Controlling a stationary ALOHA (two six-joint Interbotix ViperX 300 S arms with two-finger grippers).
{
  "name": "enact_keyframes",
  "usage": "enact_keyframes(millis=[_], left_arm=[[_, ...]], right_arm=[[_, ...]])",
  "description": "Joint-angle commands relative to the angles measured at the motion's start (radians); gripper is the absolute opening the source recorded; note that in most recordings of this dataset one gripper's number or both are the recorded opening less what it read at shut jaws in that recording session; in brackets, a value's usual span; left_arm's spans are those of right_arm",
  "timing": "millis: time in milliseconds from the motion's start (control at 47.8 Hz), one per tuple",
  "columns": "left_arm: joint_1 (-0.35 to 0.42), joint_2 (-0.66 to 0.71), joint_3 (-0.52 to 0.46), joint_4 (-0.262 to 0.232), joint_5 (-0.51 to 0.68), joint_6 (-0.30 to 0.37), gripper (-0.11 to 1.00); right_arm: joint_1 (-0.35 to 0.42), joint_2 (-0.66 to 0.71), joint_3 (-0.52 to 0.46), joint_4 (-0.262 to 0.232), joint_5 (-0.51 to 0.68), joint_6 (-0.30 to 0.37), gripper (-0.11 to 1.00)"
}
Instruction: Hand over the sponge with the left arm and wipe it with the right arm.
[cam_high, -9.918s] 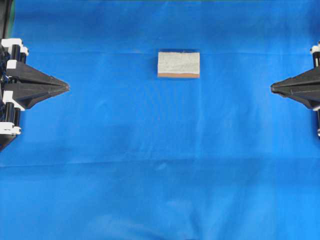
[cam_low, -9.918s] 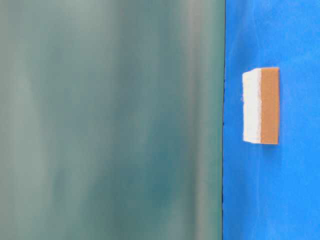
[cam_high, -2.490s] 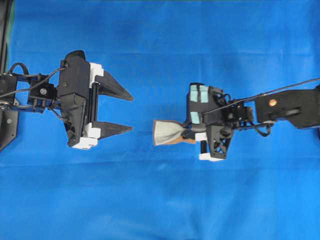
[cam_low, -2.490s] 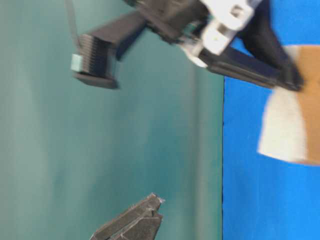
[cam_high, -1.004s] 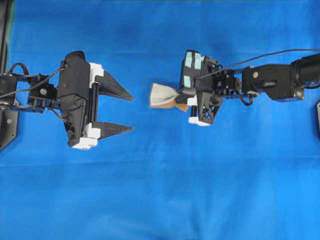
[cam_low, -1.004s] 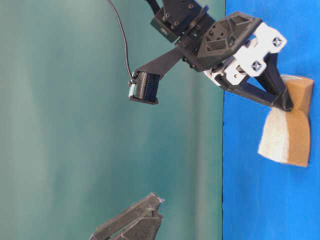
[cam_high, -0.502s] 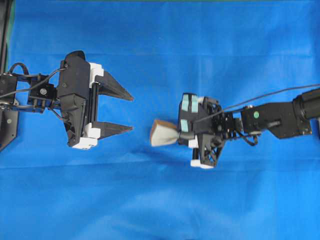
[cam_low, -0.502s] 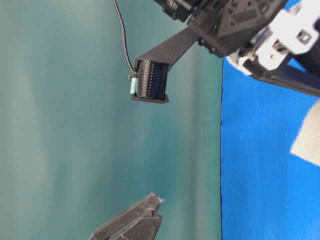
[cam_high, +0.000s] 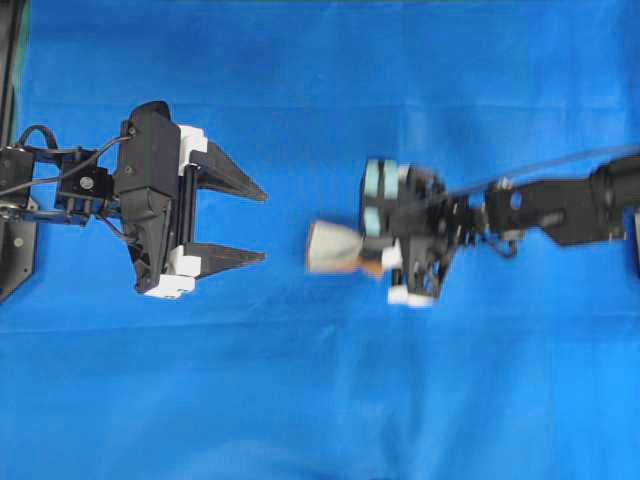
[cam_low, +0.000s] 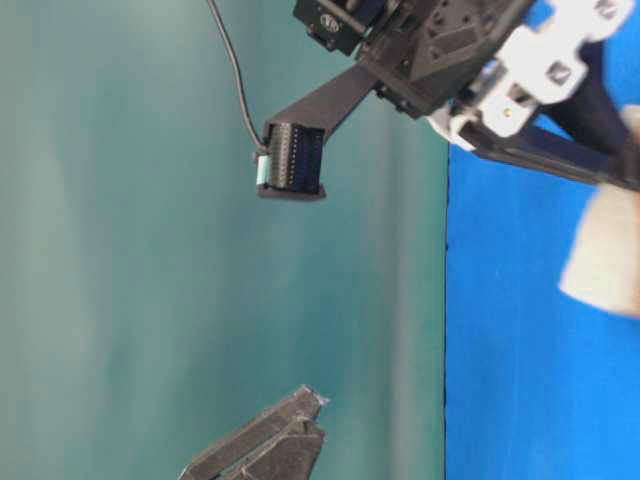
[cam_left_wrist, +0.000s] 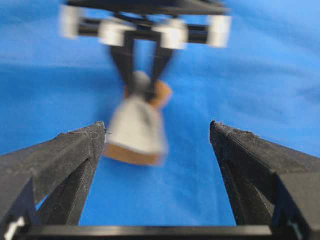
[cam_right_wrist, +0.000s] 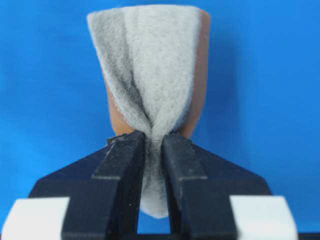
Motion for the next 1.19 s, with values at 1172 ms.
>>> enact_keyframes(millis=[1172], left_arm=[[-0.014,-0.008,0.000,0.003,-0.015,0.000,0.81]], right_arm=[[0.204,-0.015,-0.014,0.025,-0.071,0.127,0.21]])
